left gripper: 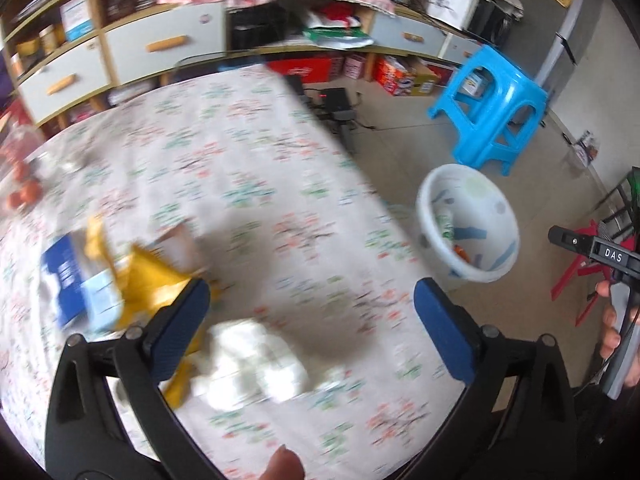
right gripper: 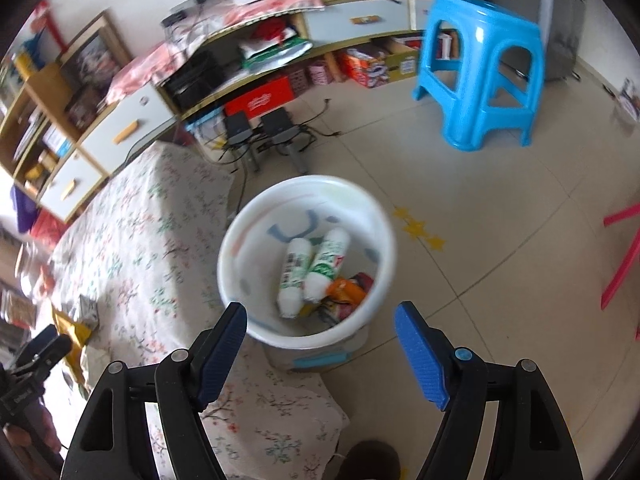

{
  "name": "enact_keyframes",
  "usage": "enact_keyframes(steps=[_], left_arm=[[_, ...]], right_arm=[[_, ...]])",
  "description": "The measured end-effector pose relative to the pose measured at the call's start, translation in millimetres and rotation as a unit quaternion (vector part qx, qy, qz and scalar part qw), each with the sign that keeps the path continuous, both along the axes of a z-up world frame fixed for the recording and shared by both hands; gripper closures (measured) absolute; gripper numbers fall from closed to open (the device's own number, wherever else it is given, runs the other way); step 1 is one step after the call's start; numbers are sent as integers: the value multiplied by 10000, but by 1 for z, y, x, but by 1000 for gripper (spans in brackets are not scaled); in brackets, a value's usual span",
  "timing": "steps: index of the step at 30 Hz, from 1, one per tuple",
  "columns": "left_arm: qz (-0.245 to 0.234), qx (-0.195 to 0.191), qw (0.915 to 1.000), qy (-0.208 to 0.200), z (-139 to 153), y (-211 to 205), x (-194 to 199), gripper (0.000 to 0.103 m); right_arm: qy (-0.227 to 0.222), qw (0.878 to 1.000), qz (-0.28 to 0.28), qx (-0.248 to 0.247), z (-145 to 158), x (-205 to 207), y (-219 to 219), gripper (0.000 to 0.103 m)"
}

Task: Collect trash
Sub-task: 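Grasp the white paper cup stack with the left gripper while the right gripper approaches the crumpled bag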

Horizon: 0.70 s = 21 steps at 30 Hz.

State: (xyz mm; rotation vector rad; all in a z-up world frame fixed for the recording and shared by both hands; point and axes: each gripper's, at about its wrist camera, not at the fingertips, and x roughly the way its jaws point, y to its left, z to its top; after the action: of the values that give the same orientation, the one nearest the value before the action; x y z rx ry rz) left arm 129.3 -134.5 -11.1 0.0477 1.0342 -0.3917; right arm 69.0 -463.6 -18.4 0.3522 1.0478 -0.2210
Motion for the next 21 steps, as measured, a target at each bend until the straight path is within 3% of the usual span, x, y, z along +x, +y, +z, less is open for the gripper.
enact_keyframes(steps=[4, 11, 17, 21], left_arm=[[384, -86, 9992, 24, -5, 46, -3, 1], [866, -165, 9952, 424, -16, 110, -3, 2], [799, -128, 9951, 566, -27, 129, -6, 2], [353, -63, 9966, 740, -41, 127, -7, 2]], right_arm=[[126, 9992, 345, -126, -4, 13, 36, 24], [211, 9963, 815, -169, -8, 32, 92, 24], [248, 9926, 1172, -209, -12, 48, 137, 24], [328, 9899, 1361, -236, -18, 54, 160, 23]])
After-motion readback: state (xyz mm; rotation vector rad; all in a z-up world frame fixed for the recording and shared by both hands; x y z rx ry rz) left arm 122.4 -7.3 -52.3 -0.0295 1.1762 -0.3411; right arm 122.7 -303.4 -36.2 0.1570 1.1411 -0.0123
